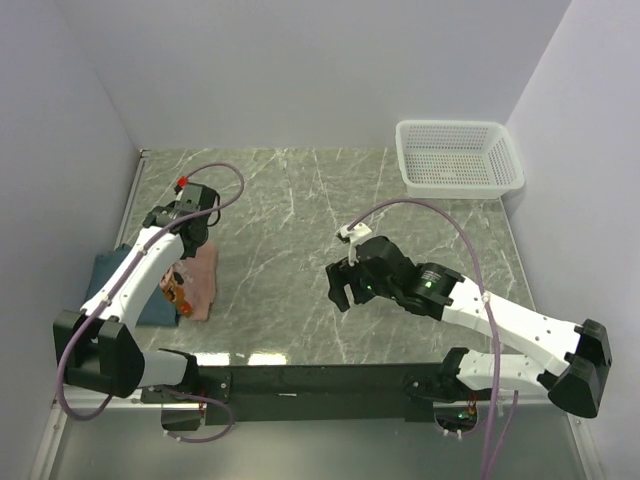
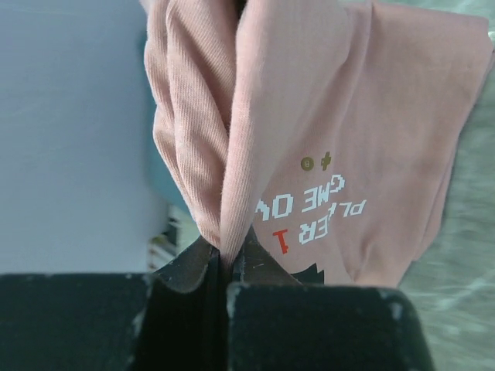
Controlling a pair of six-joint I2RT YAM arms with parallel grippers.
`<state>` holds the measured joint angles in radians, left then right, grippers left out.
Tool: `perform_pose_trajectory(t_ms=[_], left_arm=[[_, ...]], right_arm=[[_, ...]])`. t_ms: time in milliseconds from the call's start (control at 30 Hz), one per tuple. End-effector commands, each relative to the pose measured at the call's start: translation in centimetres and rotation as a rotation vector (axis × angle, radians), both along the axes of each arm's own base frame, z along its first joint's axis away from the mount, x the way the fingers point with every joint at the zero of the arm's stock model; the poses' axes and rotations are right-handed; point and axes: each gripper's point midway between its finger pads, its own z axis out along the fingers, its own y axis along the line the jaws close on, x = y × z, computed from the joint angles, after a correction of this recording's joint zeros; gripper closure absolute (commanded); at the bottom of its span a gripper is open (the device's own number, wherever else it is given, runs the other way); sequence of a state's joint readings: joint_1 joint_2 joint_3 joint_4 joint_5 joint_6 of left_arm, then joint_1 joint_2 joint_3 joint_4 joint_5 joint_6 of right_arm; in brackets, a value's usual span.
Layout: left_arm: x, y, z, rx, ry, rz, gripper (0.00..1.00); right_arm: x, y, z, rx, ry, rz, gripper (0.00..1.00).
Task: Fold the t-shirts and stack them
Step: Neatly place the folded tshirt to the corner
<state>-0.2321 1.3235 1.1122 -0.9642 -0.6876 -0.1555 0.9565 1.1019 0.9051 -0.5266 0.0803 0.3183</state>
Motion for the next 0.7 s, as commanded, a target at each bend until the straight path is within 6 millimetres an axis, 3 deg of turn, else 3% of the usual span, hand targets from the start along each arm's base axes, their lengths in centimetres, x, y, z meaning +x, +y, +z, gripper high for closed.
perform_pose_trajectory(t_ms=[0, 233, 400, 667], left_arm=[[-1.0, 2.6, 2.5, 0.13, -0.003, -0.004, 0.99], [-0.9, 5.5, 1.7, 0.231, 0.05, 0.048, 0.99], [-0.2, 8.3, 2.6, 0.325, 0.027, 0.18, 0.99], [0.8, 11.2, 0.7, 0.328, -0.05, 0.335, 0.99]], right_arm=[[0.4, 0.4, 2.2, 0.068, -0.068, 0.032, 0.15], [-0.3, 0.3, 2.3, 0.101, -0.074, 0.057, 0.16], [-0.6, 0.0, 2.0, 0.109, -0.07, 0.059, 0.16], [-0.4, -0.2, 1.9, 0.09, -0.078, 0.047, 0.16]])
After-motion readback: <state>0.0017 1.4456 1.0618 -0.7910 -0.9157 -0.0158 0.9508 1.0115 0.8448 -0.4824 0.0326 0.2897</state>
